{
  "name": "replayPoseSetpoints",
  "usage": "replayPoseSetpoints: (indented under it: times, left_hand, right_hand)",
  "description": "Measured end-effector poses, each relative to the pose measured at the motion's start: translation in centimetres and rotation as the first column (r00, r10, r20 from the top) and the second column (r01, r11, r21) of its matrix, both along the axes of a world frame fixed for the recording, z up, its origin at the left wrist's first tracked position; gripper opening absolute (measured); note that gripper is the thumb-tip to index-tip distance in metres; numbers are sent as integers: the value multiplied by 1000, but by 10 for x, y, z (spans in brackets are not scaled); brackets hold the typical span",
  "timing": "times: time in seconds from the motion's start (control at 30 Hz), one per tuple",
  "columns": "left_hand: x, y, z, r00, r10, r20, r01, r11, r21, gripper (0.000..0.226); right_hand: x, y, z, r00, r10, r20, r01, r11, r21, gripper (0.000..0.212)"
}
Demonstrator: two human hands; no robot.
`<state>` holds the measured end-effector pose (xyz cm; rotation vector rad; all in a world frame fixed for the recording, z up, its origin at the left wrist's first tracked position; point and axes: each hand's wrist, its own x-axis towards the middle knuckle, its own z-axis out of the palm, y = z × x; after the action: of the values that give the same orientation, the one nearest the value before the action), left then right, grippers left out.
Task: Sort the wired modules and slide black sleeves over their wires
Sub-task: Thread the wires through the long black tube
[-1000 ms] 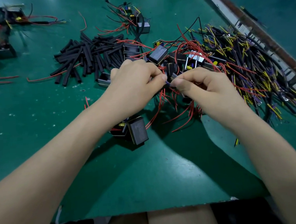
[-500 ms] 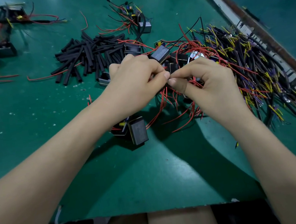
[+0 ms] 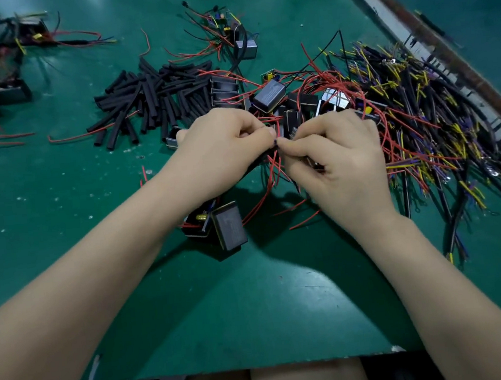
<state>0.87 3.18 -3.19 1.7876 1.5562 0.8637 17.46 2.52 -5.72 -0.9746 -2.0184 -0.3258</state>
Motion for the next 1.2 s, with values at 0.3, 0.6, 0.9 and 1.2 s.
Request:
replayPoseSetpoints:
  times: [0.3,0.6,0.9,1.2]
  left_hand:
    - [-4,-1,1,997,-54,64,52,998,22,24]
    - [1,-5,5,988,-86,-127,107,980,167,21]
    - [3,-4,-2,940,-63,334,86,995,-53,21]
    - [-1,-3,-2,966,-192,173,177,979,98,4]
  right_hand:
    - [3,-1,10,960,-25,-280,-97,906,-413,18]
    - [7,-4,15,949,22,-313,-166,882,-442,2]
    - [-17,-12,1,959,-279,39,280,959,-31,19]
    - [-8,-9,3,973,-199,-115,155,939,-308,34]
